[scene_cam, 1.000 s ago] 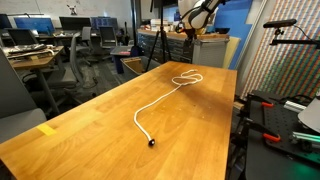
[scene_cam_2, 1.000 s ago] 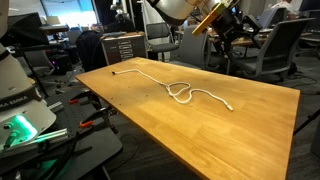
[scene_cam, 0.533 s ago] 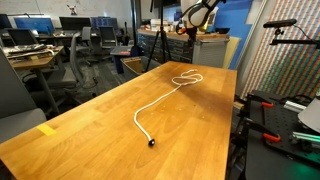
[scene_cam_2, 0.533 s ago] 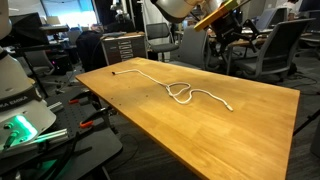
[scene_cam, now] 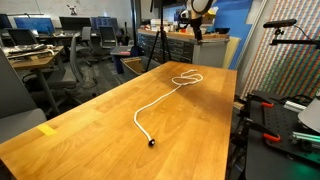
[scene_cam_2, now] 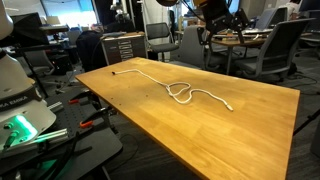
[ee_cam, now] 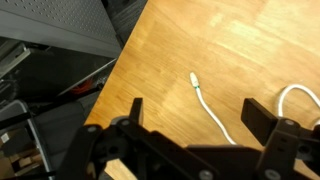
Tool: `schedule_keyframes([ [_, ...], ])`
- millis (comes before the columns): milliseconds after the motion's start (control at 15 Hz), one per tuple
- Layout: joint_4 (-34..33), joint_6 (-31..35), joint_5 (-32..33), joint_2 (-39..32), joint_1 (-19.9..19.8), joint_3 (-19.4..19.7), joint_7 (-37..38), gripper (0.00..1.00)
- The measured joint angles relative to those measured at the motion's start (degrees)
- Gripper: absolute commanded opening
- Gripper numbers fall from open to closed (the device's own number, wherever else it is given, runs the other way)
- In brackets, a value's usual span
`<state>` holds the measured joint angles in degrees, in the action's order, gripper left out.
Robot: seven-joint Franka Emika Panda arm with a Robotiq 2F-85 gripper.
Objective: Tie a knot using the white rope on the table
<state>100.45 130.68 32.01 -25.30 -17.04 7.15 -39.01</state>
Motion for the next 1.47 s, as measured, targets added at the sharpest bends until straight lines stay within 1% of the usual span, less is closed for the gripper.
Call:
schedule_keyframes([
  [67, 1.12, 0.7, 0.43, 0.55, 0.23, -0.08, -2.26, 1.0],
  [200, 2.83, 2.71, 2.58, 0.88, 1.52, 0.74, -0.37, 1.0],
  [400, 3.65, 3.49, 3.31, 0.88, 2.45, 1.22, 0.97, 1.0],
  [600, 5.06, 3.81, 3.14, 0.45, 2.86, 0.07, -0.35, 1.0],
  [800, 13.33, 5.46, 3.01, 2.12, 4.23, -2.39, -3.61, 1.0],
  [933, 19.59, 6.23, 2.36, 4.82, 4.42, -3.49, -7.81, 1.0],
  [1133, 28.97, 8.59, 0.35, 11.3, 3.43, -3.43, -18.12, 1.0],
  [1267, 35.06, 11.11, 0.14, 16.38, 0.64, -3.69, -25.97, 1.0],
  [1467, 43.49, 16.99, 0.15, 22.92, -5.07, -3.54, -38.36, 1.0],
])
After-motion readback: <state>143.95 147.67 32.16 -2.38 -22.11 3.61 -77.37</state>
